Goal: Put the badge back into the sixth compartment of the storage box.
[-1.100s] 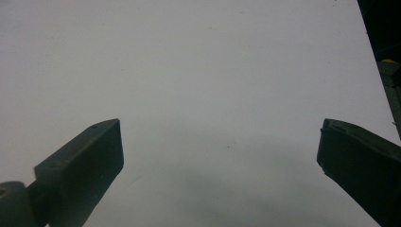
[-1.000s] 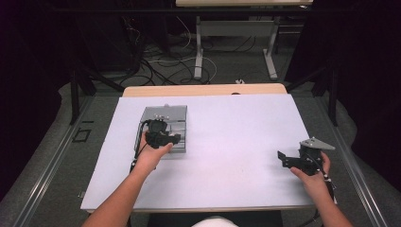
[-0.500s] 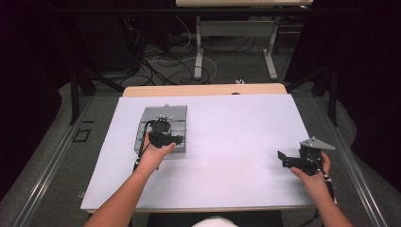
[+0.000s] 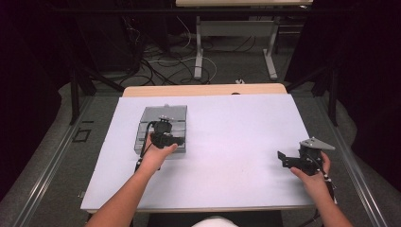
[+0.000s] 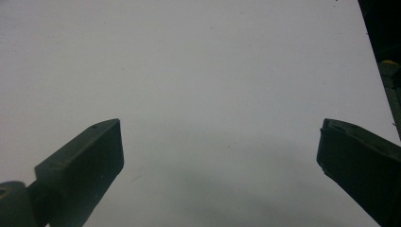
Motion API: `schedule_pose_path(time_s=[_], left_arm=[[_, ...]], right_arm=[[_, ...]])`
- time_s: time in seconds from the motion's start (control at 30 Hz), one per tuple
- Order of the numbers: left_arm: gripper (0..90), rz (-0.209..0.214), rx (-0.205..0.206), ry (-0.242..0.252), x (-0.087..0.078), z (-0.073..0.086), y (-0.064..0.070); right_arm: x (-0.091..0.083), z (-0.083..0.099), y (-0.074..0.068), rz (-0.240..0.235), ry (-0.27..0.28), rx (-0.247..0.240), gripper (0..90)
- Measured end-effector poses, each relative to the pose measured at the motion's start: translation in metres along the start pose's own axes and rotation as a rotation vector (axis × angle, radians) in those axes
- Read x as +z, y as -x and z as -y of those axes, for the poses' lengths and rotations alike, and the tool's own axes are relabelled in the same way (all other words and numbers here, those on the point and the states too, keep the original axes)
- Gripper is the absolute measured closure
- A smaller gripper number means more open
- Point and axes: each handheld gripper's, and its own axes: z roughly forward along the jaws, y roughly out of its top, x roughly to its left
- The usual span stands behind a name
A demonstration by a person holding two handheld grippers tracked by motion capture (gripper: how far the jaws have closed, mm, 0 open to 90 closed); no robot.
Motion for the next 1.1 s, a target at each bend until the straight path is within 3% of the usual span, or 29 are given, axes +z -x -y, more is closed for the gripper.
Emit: schedule_pose_path(time_s=[0.3,0.57,0.77,0.9,1.1], left_arm=[[47.1,0.000,-0.002,-0.001,0.000,0.001,0.000],[42.1,0.017,-0.008,0.006,-0.003,0.001,0.000],[35.6,0.034,-0.021,0.021,-0.007,0.002,0.000],[28.8,0.068,-0.034,0.020,-0.009,0.003,0.000],[22.6,0.085,-0.013,0.042,-0.013,0.005,0.003]], right_arm=[[0.000,0.000,0.000,-0.002,-0.001,-0.001,1.3],[0.001,0.000,-0.001,-0.001,-0.002,-0.002,1.3],[0.002,-0.001,0.000,0.002,0.003,-0.005,1.4],[0.003,-0.001,-0.002,-0.005,-0.004,-0.004,1.4],[0.001,-0.001,-0.001,-0.004,0.001,0.000,1.3]])
